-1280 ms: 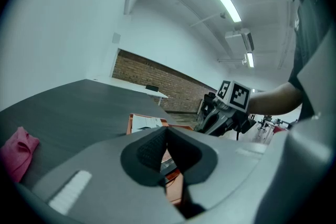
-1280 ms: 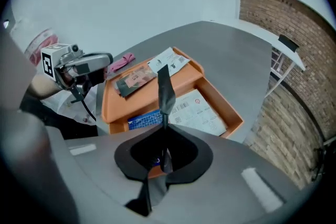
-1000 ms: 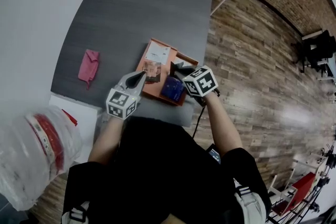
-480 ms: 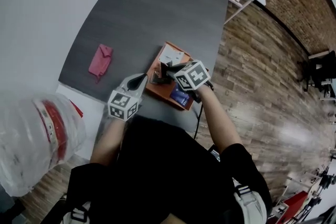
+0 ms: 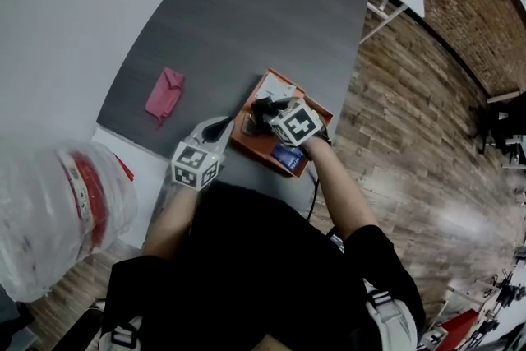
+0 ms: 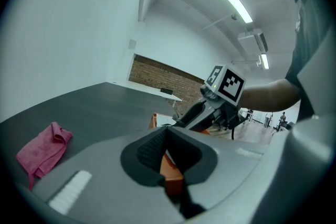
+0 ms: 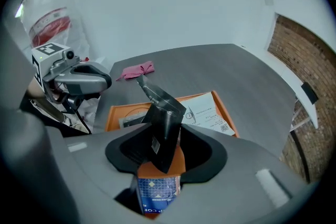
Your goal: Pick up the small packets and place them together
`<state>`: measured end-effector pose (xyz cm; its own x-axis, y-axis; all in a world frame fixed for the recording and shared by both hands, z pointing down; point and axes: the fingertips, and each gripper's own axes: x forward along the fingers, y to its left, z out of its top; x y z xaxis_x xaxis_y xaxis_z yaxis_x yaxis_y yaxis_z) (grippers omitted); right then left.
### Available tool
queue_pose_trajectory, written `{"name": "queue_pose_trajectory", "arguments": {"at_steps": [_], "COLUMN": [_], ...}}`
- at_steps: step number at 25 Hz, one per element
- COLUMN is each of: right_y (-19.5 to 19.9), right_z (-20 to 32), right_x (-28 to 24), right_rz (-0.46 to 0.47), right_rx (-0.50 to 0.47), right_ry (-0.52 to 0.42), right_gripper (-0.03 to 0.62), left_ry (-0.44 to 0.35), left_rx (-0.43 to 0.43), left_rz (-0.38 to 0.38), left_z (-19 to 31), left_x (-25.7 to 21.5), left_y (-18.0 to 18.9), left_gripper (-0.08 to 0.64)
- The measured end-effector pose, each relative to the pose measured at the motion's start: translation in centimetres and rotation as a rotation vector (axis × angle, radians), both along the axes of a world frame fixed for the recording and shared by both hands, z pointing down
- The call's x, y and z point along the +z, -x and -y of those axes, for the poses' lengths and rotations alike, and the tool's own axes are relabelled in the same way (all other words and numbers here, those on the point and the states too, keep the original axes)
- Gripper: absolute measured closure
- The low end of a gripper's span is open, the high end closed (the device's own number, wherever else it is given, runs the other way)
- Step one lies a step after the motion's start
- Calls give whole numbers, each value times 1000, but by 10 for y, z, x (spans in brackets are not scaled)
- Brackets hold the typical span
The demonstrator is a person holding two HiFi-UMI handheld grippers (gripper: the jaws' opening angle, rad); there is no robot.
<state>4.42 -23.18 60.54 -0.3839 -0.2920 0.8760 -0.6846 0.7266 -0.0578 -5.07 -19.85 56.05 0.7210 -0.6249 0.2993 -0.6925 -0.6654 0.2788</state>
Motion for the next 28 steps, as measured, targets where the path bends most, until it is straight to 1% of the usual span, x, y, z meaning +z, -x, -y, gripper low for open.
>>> {"name": "queue_pose_trajectory", "arguments": {"at_steps": [5, 8, 14, 18, 23, 28], "right_y": [-1, -5, -15, -26, -53, -82], "right_z": [8, 10, 10, 13, 14, 7], "right_x": [-5, -9, -15, -26, -40, -48], "right_rz": [4, 17, 55, 88, 117, 110], "right_rx": [16, 27, 60, 91, 152, 204], "right_ry": [-63, -85, -97, -135, -189, -215], "right_gripper": [356, 354, 356, 360, 371, 382], "left_ry": [-11, -16, -20, -30, -47, -57], "left_rx": [7, 15, 25, 24, 40, 72], "left_rz": [5, 4, 9, 16, 22, 19], "left_z": [5, 6, 2, 2, 0, -2], "left_x": [-3, -5, -6, -9, -13, -18], "left_y": [-1, -6, -13, -14, -22, -39], "left_gripper": [561, 561, 561, 561, 561, 561]}}
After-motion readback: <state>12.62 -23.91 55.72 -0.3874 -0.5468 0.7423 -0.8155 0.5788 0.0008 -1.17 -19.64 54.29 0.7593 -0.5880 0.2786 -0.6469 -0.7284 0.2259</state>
